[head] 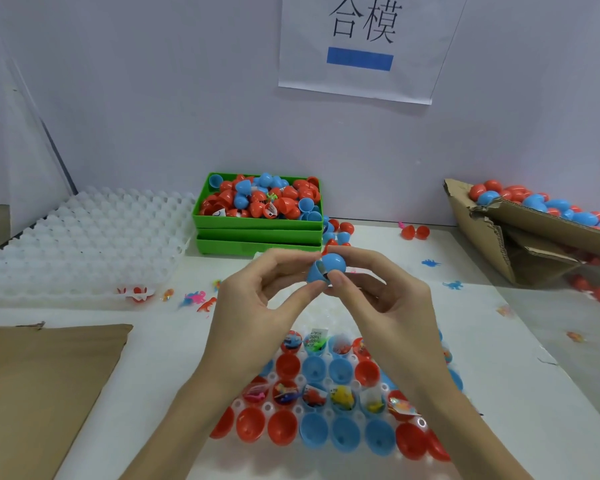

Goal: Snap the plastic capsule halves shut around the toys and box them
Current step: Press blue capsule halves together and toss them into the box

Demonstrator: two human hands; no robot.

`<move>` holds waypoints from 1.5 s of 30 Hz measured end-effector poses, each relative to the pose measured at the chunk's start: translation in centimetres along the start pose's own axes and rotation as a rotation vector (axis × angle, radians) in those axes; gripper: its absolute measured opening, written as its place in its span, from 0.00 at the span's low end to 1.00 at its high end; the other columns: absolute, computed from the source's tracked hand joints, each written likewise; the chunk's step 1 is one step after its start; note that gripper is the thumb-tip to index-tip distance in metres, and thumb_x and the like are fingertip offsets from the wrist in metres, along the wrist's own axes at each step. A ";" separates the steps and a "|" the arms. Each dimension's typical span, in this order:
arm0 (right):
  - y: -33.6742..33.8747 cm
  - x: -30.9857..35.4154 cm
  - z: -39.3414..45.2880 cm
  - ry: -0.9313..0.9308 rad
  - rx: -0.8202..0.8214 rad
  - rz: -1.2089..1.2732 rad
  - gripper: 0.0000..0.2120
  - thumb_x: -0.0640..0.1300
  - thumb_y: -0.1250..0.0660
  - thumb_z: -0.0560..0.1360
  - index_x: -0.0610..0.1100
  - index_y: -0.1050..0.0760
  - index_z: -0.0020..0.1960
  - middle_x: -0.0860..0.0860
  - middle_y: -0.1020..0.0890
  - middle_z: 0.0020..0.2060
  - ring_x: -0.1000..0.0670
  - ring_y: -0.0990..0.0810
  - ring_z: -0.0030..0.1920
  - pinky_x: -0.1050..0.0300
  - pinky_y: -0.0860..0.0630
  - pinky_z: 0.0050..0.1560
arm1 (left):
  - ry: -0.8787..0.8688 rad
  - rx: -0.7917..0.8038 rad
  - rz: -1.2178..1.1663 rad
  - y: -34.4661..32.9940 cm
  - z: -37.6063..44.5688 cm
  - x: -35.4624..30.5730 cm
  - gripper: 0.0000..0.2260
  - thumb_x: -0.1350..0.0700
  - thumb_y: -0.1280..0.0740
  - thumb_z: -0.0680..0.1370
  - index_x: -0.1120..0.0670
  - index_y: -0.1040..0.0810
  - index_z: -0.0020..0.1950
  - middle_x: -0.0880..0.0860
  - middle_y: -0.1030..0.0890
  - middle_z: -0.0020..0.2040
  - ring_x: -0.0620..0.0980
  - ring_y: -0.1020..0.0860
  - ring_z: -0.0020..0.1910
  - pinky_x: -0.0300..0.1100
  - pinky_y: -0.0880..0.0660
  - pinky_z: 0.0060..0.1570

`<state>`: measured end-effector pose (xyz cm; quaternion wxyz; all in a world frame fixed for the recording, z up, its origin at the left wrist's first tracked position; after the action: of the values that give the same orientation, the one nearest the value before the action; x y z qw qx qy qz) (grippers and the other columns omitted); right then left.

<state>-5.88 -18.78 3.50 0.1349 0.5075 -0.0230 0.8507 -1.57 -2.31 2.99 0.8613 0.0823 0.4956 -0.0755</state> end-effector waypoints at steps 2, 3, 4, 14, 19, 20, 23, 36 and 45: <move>0.2 0.2 0.1 0.009 0.040 -0.045 0.13 0.41 0.28 0.79 0.47 0.18 0.63 0.56 0.13 0.54 0.51 0.13 0.54 0.61 0.17 0.54 | -0.008 -0.036 0.030 0.2 0.0 -0.1 0.15 0.56 0.23 0.73 0.53 0.14 0.59 0.44 0.14 0.60 0.42 0.16 0.59 0.34 0.20 0.58; 0.3 0.3 0.2 0.005 0.063 -0.055 0.13 0.42 0.28 0.79 0.47 0.19 0.63 0.56 0.13 0.53 0.51 0.13 0.53 0.60 0.17 0.54 | -0.018 -0.050 0.048 0.4 0.1 -0.1 0.16 0.55 0.23 0.72 0.54 0.14 0.59 0.44 0.14 0.61 0.41 0.16 0.59 0.34 0.21 0.58; 0.4 0.4 0.2 -0.001 0.080 -0.051 0.13 0.41 0.28 0.78 0.46 0.19 0.63 0.56 0.13 0.53 0.51 0.13 0.52 0.60 0.17 0.54 | -0.030 -0.053 0.067 0.5 0.2 -0.2 0.16 0.54 0.23 0.72 0.54 0.13 0.59 0.44 0.14 0.61 0.40 0.17 0.60 0.33 0.21 0.58; 0.4 0.4 0.2 -0.063 0.019 0.050 0.09 0.40 0.26 0.77 0.46 0.18 0.56 0.54 0.12 0.48 0.50 0.12 0.49 0.62 0.17 0.51 | -0.016 0.050 0.070 0.3 0.3 -0.7 0.14 0.60 0.27 0.77 0.55 0.15 0.62 0.48 0.14 0.56 0.47 0.15 0.57 0.34 0.21 0.56; 0.3 0.4 0.2 -0.074 -0.022 0.088 0.08 0.42 0.25 0.76 0.45 0.18 0.55 0.52 0.12 0.47 0.49 0.12 0.47 0.63 0.18 0.49 | 0.027 0.035 0.017 0.1 0.2 -0.6 0.12 0.62 0.26 0.77 0.54 0.14 0.61 0.48 0.12 0.53 0.44 0.14 0.53 0.31 0.21 0.53; 0.2 0.5 0.1 -0.069 -0.019 0.078 0.09 0.42 0.25 0.76 0.45 0.18 0.55 0.53 0.12 0.47 0.49 0.12 0.47 0.62 0.18 0.49 | 0.022 0.029 0.020 0.0 0.2 -0.6 0.12 0.62 0.26 0.77 0.55 0.14 0.61 0.48 0.13 0.53 0.44 0.14 0.53 0.31 0.21 0.53; 0.2 0.6 0.0 -0.035 -0.006 0.064 0.10 0.42 0.25 0.75 0.45 0.19 0.56 0.51 0.13 0.49 0.47 0.12 0.49 0.61 0.17 0.50 | -0.007 0.026 0.030 0.2 0.2 -0.8 0.13 0.62 0.26 0.77 0.56 0.15 0.61 0.49 0.13 0.54 0.45 0.14 0.53 0.32 0.21 0.53; 0.2 0.4 0.1 -0.005 0.085 0.007 0.14 0.38 0.28 0.78 0.46 0.19 0.64 0.53 0.13 0.53 0.51 0.13 0.53 0.61 0.18 0.54 | 0.040 0.045 -0.042 0.1 0.3 -0.7 0.11 0.62 0.28 0.80 0.55 0.16 0.62 0.49 0.13 0.53 0.48 0.15 0.54 0.36 0.20 0.55; -0.6 0.0 -0.5 0.017 0.085 -0.029 0.14 0.38 0.27 0.78 0.47 0.18 0.63 0.51 0.13 0.55 0.50 0.13 0.54 0.58 0.17 0.55 | -0.143 -0.043 0.328 -0.1 -0.2 -0.3 0.11 0.61 0.25 0.77 0.52 0.19 0.57 0.44 0.16 0.49 0.48 0.16 0.50 0.36 0.20 0.50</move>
<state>-6.15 -18.14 3.23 0.1258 0.5056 0.0217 0.8533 -1.89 -2.31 3.15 0.8967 0.1382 0.4145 0.0711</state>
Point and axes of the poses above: each hand's wrist, its own z-axis towards the middle knuckle, its own y-axis out of the back of the hand, x = y × z, the point moved 2 cm from there along z, towards the middle knuckle
